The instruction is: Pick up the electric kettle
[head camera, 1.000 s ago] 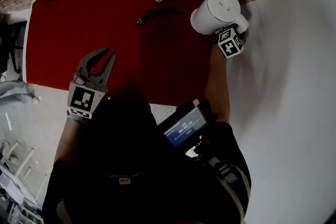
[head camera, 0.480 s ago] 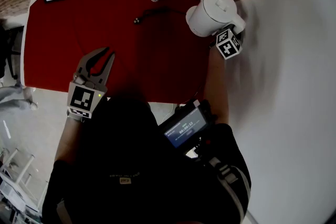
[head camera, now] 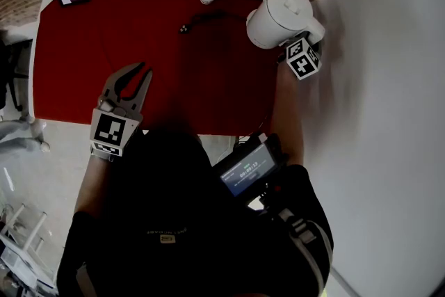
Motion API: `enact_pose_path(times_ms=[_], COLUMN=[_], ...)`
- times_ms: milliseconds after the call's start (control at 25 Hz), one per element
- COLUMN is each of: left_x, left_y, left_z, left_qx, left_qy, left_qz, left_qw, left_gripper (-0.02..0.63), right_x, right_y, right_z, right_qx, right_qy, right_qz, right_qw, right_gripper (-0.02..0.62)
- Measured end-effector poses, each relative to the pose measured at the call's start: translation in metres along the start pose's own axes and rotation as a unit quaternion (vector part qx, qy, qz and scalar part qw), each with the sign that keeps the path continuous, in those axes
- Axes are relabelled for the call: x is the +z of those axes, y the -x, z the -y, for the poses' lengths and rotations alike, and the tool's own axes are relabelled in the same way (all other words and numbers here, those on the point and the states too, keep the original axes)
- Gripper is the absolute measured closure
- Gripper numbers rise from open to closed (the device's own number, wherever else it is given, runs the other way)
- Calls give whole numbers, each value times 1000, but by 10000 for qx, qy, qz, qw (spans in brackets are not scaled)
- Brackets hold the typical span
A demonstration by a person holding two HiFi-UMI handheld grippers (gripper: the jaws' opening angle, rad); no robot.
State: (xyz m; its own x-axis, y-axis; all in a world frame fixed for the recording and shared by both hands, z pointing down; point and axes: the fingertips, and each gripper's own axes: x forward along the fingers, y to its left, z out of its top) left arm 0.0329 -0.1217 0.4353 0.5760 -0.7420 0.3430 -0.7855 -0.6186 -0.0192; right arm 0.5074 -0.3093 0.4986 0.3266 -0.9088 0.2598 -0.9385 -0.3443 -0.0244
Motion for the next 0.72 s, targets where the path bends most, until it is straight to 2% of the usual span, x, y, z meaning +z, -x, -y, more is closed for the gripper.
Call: enact_pose_path(times_ms=[360, 720], left_x=[-1, 0], left_y=[15, 33], left_z=[-23, -50], left_qx=[-53, -80], left_qy=[57, 128], left_qz=[140, 333], left_qw=[9999, 9993], left_gripper=[552, 552], right_x=[23, 27], right_y=[27, 57], right_z=[-38, -72], right_qx=[205, 283], right_qy=[150, -101], right_qz=[150, 65], right_qw=[9996, 9995], right_gripper=[462, 462])
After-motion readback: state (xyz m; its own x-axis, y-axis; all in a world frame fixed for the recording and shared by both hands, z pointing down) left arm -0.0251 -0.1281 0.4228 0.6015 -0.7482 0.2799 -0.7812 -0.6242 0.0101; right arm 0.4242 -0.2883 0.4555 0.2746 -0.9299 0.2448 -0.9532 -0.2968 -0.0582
